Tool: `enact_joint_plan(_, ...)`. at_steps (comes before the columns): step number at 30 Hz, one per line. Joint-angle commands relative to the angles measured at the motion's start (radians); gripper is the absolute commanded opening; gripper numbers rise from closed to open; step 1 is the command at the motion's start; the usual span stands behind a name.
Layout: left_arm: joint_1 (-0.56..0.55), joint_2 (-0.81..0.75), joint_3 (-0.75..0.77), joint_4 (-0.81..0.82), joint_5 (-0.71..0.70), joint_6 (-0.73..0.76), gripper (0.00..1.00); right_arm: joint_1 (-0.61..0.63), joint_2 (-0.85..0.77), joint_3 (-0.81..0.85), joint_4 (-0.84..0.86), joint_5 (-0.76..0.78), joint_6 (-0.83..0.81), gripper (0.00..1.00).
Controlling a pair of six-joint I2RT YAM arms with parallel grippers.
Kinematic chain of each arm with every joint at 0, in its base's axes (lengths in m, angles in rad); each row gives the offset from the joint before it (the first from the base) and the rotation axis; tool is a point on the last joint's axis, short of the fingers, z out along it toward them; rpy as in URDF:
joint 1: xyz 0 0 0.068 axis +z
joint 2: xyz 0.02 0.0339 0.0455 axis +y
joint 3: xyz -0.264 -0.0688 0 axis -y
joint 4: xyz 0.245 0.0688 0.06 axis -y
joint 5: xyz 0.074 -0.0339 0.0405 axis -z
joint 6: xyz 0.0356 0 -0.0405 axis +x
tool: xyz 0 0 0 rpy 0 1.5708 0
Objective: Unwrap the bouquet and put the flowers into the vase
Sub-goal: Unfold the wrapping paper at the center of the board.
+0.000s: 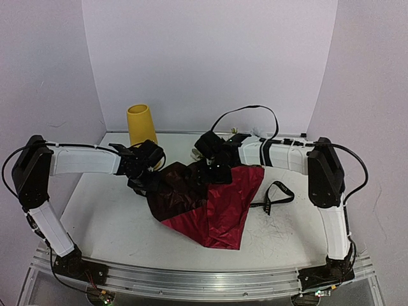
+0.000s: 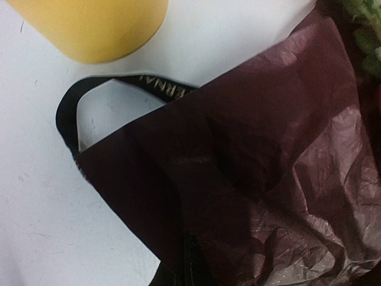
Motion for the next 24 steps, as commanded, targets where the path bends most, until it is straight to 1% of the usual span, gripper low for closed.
enact_joint_plan(1,0.006,-0.021,-0.037,-0.013,-0.037,0.037,0.0,0.059,0.067,0.109,-0.122,0.139,0.075,0.71)
enact_joint_plan(6,0.014,-0.003,-0.043,-0.012,0.0,0.065,0.0,0.067,0.124,0.142,-0.217,0.189,0.187,0.69)
enact_joint_plan(10,0.017,-0.01,-0.056,0.006,0.023,0.082,0.0,0.081,0.157,0.143,-0.236,0.203,0.217,0.68)
enact_joint_plan(15,0.02,-0.004,-0.076,0.025,0.028,0.089,0.0,0.086,0.206,0.184,-0.32,0.246,0.253,0.66)
enact_joint_plan(20,0.062,-0.012,-0.104,0.048,0.082,0.059,0.0,0.086,0.18,0.184,-0.38,0.317,0.264,0.55)
enact_joint_plan(22,0.073,-0.014,-0.11,0.057,0.091,0.061,0.0,0.086,0.151,0.178,-0.402,0.353,0.265,0.48)
enact_joint_plan(24,0.08,-0.01,-0.108,0.06,0.093,0.071,0.0,0.086,0.125,0.174,-0.429,0.384,0.269,0.38)
